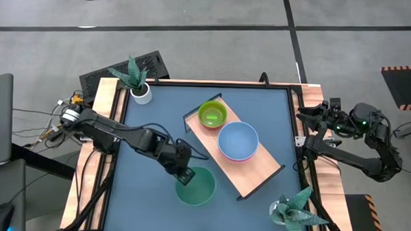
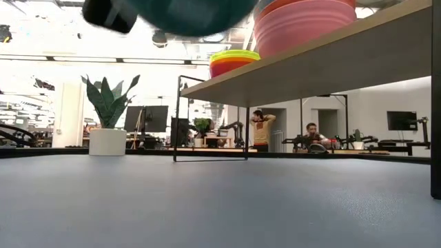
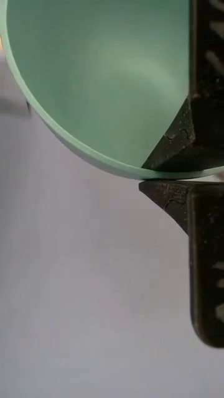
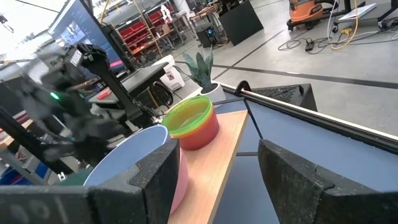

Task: Place and stack bowls onto a shelf
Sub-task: Stack the green bowl on top of the light blue bowl on the shelf

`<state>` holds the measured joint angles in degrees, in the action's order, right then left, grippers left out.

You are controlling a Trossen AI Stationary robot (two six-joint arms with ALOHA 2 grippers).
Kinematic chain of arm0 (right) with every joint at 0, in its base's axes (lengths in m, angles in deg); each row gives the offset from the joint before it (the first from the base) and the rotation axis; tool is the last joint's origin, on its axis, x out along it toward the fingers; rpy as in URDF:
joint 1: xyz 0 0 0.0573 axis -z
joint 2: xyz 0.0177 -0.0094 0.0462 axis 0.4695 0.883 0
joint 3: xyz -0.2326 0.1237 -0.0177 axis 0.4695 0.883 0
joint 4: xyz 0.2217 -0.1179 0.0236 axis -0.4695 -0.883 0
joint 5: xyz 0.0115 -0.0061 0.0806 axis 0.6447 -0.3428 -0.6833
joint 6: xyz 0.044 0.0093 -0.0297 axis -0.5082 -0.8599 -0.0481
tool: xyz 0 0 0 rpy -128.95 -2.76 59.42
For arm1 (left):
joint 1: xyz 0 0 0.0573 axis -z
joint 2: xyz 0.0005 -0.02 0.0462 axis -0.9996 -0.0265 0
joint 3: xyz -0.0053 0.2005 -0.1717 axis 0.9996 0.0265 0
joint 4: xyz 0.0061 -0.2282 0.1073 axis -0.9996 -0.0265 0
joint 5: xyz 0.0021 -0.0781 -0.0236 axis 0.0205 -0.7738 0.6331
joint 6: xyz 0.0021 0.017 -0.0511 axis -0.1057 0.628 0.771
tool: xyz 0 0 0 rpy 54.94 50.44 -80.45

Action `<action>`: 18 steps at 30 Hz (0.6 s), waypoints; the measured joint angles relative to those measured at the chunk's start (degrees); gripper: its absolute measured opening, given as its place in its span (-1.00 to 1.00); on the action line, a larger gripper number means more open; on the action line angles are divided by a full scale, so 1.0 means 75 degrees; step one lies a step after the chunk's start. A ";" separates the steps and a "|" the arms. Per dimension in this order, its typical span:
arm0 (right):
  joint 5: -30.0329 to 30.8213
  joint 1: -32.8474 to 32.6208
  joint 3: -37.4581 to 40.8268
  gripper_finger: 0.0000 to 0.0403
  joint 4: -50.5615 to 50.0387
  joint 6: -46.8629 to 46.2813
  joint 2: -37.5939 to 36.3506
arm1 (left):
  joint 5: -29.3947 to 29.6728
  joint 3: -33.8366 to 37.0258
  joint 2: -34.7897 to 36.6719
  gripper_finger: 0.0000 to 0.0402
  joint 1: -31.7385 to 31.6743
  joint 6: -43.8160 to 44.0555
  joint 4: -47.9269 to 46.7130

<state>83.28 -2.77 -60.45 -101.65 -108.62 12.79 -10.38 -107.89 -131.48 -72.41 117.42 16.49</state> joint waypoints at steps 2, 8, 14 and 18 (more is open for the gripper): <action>0.0002 0.0000 0.0000 0.22 0.0003 0.0000 0.0000 | 0.0085 -0.0521 0.0010 -1.00 0.0028 -0.0006 0.0003; 0.0000 0.0000 0.0000 0.22 0.0000 0.0000 0.0000 | 0.1709 -0.2008 0.0012 -1.00 -0.0047 0.0093 0.0026; 0.0001 0.0000 0.0000 0.22 0.0000 0.0004 0.0001 | 0.2792 -0.3076 -0.0008 -1.00 -0.0375 -0.0033 -0.0003; 0.0003 0.0003 0.0000 0.22 0.0000 0.0015 0.0001 | 0.3141 -0.3441 -0.0010 -1.00 -0.0694 -0.0207 0.0075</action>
<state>83.30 -2.74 -60.45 -101.65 -108.51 12.80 13.18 -133.70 -131.56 -77.62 115.87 17.05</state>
